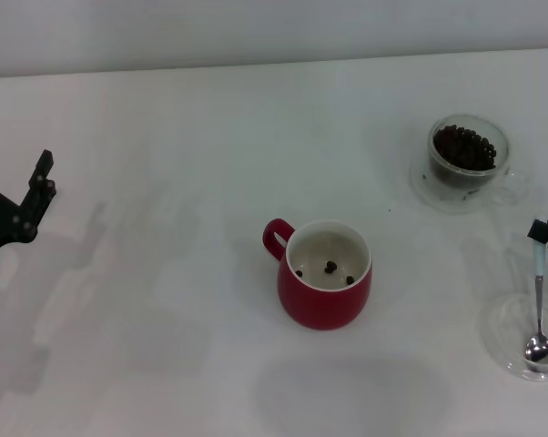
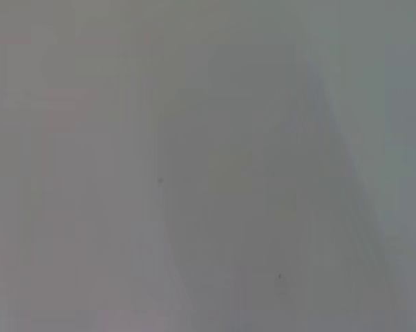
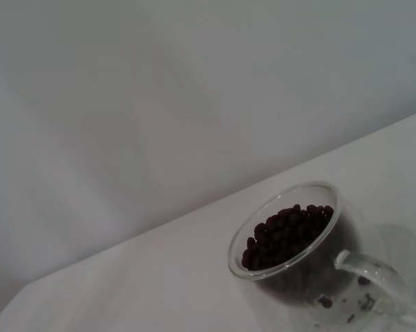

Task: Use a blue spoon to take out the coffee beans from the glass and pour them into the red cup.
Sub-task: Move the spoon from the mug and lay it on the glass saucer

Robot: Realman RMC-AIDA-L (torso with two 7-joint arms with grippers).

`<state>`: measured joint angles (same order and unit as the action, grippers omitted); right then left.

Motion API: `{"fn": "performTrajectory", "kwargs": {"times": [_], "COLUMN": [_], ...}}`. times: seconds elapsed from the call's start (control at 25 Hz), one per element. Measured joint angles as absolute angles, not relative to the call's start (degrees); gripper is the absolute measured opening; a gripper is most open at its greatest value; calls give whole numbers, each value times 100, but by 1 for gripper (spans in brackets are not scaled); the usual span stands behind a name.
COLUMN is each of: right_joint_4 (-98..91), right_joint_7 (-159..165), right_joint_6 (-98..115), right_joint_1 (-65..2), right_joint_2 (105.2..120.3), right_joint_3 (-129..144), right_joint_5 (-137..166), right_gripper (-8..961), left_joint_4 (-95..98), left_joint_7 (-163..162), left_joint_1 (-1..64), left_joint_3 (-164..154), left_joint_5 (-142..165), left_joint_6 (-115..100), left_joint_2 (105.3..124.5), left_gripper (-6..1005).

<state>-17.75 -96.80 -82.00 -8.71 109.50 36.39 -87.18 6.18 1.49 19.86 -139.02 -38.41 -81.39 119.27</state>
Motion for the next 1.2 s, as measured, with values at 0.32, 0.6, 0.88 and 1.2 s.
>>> {"fn": "performTrajectory", "kwargs": {"times": [0.32, 0.6, 0.88, 1.2], "right_joint_4": [-1775, -1775, -1775, -1775], "right_joint_7": [-9677, -9679, -9678, -9668], "right_joint_6": [-8200, -8200, -8204, -8212], "right_joint_1": [-904, -895, -901, -907], "right_joint_2": [10950, 10951, 10951, 10951], "right_joint_3": [3635, 3606, 3601, 3587], "right_joint_5": [-8571, -8557, -8552, -8551], "right_gripper": [167, 167, 167, 167], "left_joint_4": [624, 624, 624, 624], "left_joint_7": [149, 149, 149, 149], "left_joint_1": [1986, 1986, 1986, 2006], "left_joint_3": [-13904, -13906, -13913, -13913], "left_joint_5": [-3831, -3819, -3814, -3811], "left_joint_6": [-8139, -8139, -8142, -8156], "left_joint_2": [11927, 11926, 11926, 11926], "left_gripper": [646, 646, 647, 649]}}
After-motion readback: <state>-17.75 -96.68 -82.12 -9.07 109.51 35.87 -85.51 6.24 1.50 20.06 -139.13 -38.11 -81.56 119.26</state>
